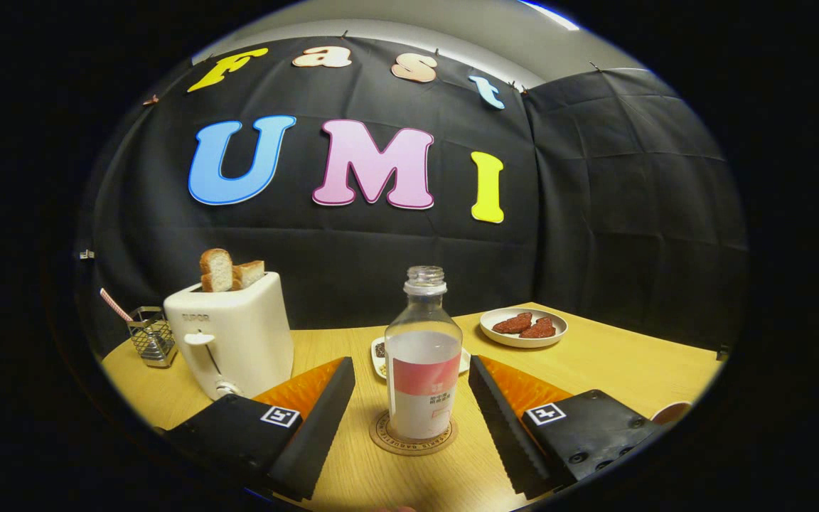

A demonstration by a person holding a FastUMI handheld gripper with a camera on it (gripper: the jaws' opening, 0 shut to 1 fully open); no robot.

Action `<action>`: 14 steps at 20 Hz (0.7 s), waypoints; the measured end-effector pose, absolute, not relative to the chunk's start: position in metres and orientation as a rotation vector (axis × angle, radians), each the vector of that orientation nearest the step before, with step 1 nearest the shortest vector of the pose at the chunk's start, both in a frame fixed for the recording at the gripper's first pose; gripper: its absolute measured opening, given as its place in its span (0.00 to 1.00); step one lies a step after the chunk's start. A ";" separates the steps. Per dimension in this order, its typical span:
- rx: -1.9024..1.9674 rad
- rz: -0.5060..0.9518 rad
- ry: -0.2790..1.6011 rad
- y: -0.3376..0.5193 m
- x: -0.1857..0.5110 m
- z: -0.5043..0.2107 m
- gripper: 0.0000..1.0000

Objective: Take the bottle from table, then pour the juice into the cup, finally place the bottle on the coaster

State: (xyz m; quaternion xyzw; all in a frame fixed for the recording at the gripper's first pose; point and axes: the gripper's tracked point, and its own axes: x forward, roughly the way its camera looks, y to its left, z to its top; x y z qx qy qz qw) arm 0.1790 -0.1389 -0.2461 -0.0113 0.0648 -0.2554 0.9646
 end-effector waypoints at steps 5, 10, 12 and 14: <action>-0.029 -0.442 0.119 -0.105 0.134 -0.217 0.99; 0.007 -0.341 0.102 -0.070 0.097 -0.189 0.99; 0.005 -0.302 0.099 -0.064 0.083 -0.175 0.99; -0.003 -0.262 0.096 -0.059 0.070 -0.160 0.99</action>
